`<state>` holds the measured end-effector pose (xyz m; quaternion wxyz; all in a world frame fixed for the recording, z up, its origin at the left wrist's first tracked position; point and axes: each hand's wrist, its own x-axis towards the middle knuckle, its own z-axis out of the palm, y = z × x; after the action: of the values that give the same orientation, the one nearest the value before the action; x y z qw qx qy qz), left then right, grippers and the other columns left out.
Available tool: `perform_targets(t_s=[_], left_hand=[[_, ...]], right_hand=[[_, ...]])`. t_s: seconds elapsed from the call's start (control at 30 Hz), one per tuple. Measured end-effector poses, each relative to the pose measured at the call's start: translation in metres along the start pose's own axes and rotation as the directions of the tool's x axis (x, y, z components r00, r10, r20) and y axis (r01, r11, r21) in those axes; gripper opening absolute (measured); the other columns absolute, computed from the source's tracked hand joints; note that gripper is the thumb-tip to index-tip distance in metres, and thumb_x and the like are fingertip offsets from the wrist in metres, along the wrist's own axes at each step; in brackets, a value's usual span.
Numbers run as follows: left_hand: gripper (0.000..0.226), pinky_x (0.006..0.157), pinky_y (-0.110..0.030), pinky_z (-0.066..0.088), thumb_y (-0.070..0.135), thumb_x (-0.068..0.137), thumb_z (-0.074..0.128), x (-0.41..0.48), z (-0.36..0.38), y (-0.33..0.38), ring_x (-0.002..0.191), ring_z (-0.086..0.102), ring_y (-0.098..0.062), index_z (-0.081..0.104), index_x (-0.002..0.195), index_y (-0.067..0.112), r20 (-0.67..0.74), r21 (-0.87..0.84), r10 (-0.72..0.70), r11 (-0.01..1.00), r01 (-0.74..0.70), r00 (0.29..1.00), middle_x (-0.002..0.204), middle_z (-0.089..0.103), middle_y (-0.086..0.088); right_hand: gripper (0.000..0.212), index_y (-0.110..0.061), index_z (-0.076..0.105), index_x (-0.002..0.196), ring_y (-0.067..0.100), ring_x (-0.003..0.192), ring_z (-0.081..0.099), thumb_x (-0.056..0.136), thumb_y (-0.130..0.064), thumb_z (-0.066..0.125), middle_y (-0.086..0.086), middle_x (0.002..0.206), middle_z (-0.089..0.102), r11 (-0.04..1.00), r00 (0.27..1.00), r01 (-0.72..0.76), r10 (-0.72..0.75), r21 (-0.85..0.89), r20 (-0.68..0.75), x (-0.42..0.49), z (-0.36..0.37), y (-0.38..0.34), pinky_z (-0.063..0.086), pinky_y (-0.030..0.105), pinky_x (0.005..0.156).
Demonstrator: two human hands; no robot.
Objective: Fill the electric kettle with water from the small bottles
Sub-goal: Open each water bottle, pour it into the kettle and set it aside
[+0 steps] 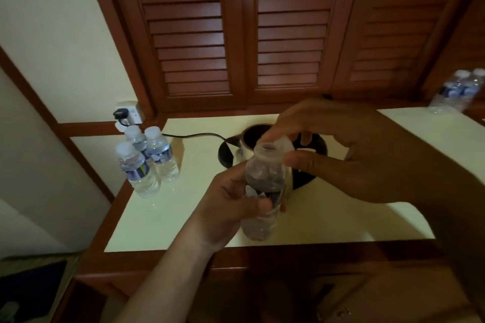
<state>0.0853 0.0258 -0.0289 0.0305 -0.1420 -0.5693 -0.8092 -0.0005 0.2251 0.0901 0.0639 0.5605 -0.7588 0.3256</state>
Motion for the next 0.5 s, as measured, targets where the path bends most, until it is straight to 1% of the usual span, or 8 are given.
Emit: perform_targets(t_s=[0.03, 0.07, 0.17, 0.23, 0.3, 0.33, 0.4, 0.5], left_hand=[[0.034, 0.076, -0.029, 0.056, 0.022, 0.075, 0.085, -0.001, 0.001, -0.005, 0.082, 0.071, -0.017, 0.078, 0.108, 0.018, -0.107, 0.092, 0.047, 0.995, -0.037, 0.993, 0.091, 0.075, -0.001], [0.034, 0.078, -0.032, 0.056, 0.021, 0.073, 0.082, 0.001, 0.004, -0.008, 0.086, 0.070, -0.021, 0.079, 0.106, 0.022, -0.173, 0.144, 0.067, 0.989, -0.042, 0.983, 0.094, 0.075, -0.003], [0.039, 0.080, -0.033, 0.056, 0.018, 0.070, 0.081, -0.002, 0.004, -0.017, 0.094, 0.070, -0.024, 0.078, 0.109, 0.018, -0.252, 0.122, 0.053, 0.992, -0.023, 0.966, 0.100, 0.075, -0.008], [0.048, 0.082, -0.035, 0.056, 0.017, 0.068, 0.083, -0.005, 0.004, -0.019, 0.097, 0.070, -0.026, 0.074, 0.115, 0.011, -0.304, 0.105, 0.020, 0.994, 0.013, 0.953, 0.103, 0.075, -0.010], [0.050, 0.085, -0.038, 0.056, 0.016, 0.068, 0.084, -0.010, 0.003, -0.022, 0.100, 0.069, -0.030, 0.074, 0.117, 0.011, -0.322, 0.096, 0.007, 0.995, 0.025, 0.947, 0.107, 0.074, -0.012], [0.048, 0.085, -0.039, 0.056, 0.016, 0.068, 0.084, -0.012, 0.003, -0.023, 0.101, 0.069, -0.031, 0.076, 0.116, 0.015, -0.329, 0.096, 0.002, 0.995, 0.031, 0.944, 0.108, 0.075, -0.013], [0.044, 0.087, -0.038, 0.057, 0.018, 0.069, 0.084, -0.017, 0.005, -0.023, 0.102, 0.069, -0.030, 0.078, 0.113, 0.022, -0.344, 0.117, -0.003, 0.992, 0.045, 0.939, 0.109, 0.075, -0.011], [0.046, 0.088, -0.036, 0.058, 0.018, 0.069, 0.085, -0.022, 0.004, -0.026, 0.103, 0.070, -0.030, 0.078, 0.115, 0.022, -0.360, 0.131, -0.008, 0.990, 0.059, 0.933, 0.111, 0.077, -0.012]], right_hand=[[0.028, -0.030, 0.067, 0.119, -0.005, 0.102, 0.060, 0.091, -0.034, 0.069, -0.023, 0.108, 0.064, 1.000, 0.999, -0.001, 0.001, 0.002, -0.046, -0.007, 0.003, 0.001, 0.045, 0.010, 0.087], [0.027, -0.030, 0.067, 0.116, -0.004, 0.097, 0.061, 0.089, -0.034, 0.070, -0.025, 0.101, 0.063, 1.000, 0.993, -0.023, 0.025, 0.014, -0.112, -0.016, 0.009, 0.003, 0.043, 0.007, 0.082], [0.023, -0.028, 0.069, 0.104, 0.005, 0.090, 0.064, 0.083, -0.037, 0.075, -0.019, 0.093, 0.067, 0.974, 0.944, -0.189, 0.215, 0.125, -0.252, -0.049, 0.042, 0.023, 0.046, 0.011, 0.077], [0.021, -0.031, 0.070, 0.099, 0.006, 0.091, 0.063, 0.082, -0.043, 0.076, -0.017, 0.094, 0.068, 0.923, 0.890, -0.350, 0.381, 0.163, -0.249, -0.072, 0.070, 0.046, 0.047, 0.015, 0.075], [0.021, -0.035, 0.070, 0.099, 0.002, 0.094, 0.060, 0.083, -0.048, 0.075, -0.019, 0.098, 0.068, 0.862, 0.834, -0.489, 0.507, 0.134, -0.216, -0.094, 0.096, 0.072, 0.046, 0.019, 0.074], [0.022, -0.035, 0.070, 0.101, 0.001, 0.096, 0.058, 0.084, -0.049, 0.073, -0.020, 0.101, 0.067, 0.844, 0.820, -0.526, 0.537, 0.106, -0.198, -0.102, 0.107, 0.084, 0.046, 0.021, 0.077], [0.021, -0.031, 0.069, 0.104, 0.001, 0.103, 0.058, 0.088, -0.045, 0.071, -0.021, 0.108, 0.068, 0.844, 0.828, -0.534, 0.532, 0.040, -0.176, -0.114, 0.122, 0.104, 0.048, 0.024, 0.084], [0.018, -0.025, 0.067, 0.102, 0.010, 0.106, 0.059, 0.091, -0.038, 0.071, -0.015, 0.111, 0.069, 0.849, 0.840, -0.527, 0.514, -0.039, -0.172, -0.118, 0.136, 0.120, 0.048, 0.027, 0.086]])
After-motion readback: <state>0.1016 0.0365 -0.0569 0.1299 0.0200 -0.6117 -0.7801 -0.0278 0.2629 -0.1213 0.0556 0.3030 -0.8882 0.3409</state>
